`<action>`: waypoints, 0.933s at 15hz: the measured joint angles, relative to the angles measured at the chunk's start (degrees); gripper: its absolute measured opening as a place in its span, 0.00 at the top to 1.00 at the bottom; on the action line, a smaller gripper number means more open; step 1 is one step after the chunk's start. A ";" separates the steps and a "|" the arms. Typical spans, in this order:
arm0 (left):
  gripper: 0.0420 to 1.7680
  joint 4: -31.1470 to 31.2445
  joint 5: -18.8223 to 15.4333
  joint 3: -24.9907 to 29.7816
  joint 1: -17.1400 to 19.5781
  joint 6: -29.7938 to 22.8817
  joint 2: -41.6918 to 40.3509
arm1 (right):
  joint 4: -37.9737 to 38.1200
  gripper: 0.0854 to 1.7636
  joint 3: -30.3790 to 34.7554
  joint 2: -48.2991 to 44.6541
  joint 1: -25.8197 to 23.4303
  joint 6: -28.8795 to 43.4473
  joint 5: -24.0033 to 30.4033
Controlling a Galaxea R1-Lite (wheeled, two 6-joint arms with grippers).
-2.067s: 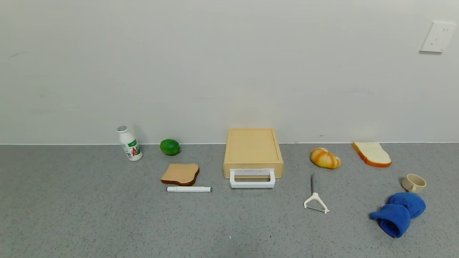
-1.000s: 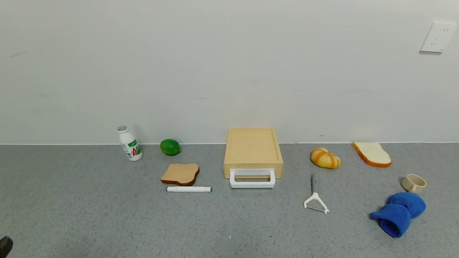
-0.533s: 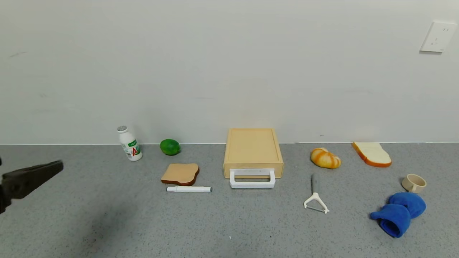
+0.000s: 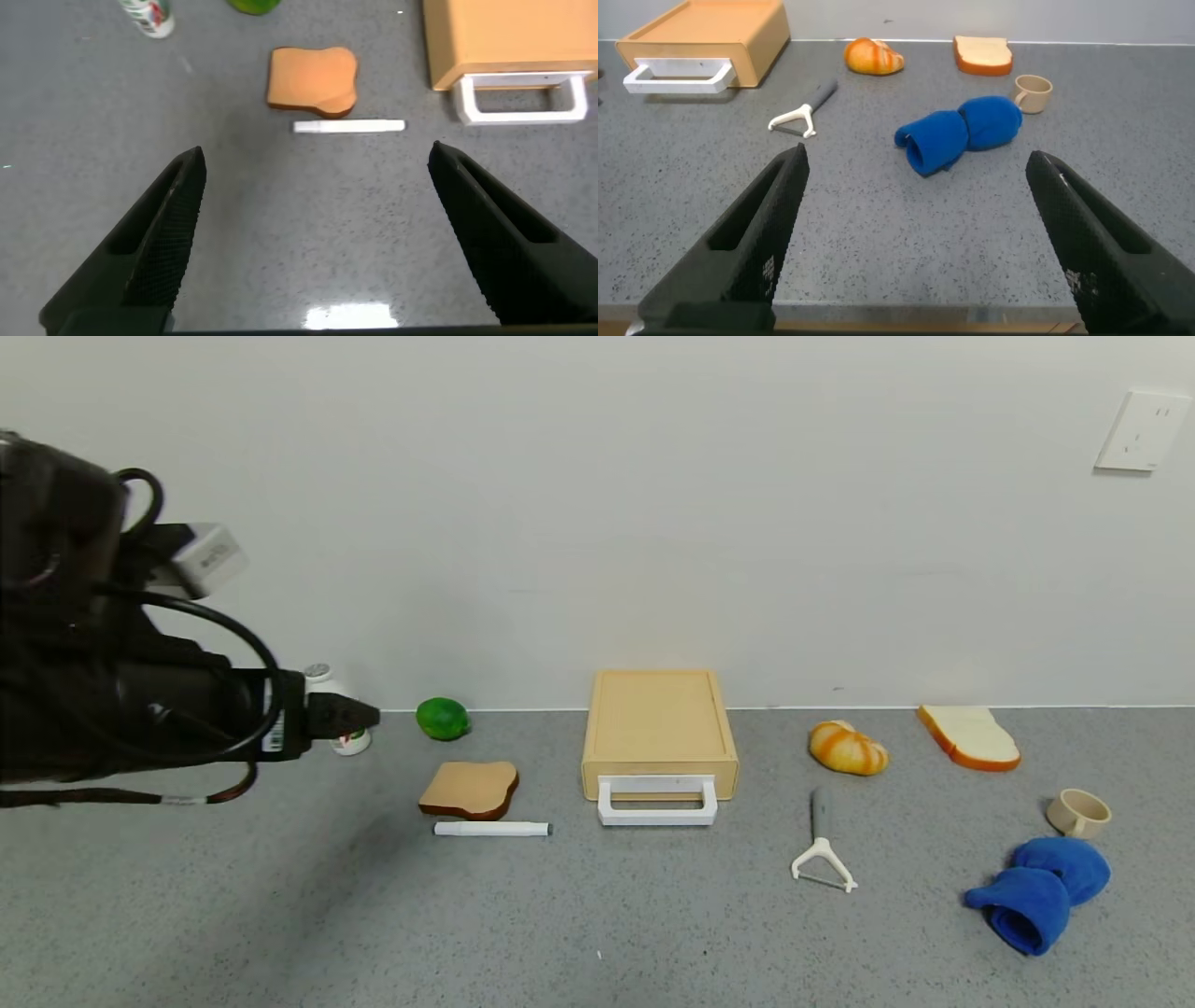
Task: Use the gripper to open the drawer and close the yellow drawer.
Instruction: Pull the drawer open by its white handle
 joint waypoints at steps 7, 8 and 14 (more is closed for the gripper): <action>0.03 8.48 1.10 -13.97 -13.15 -10.97 17.87 | 0.00 0.03 0.00 0.00 0.00 0.00 0.02; 0.03 8.66 1.05 -15.10 -14.56 -11.06 20.13 | 0.00 0.03 0.00 0.00 0.00 -0.02 0.02; 0.03 8.87 -1.74 -25.99 -18.42 -9.20 30.71 | 0.00 0.03 0.00 0.00 0.00 0.00 0.02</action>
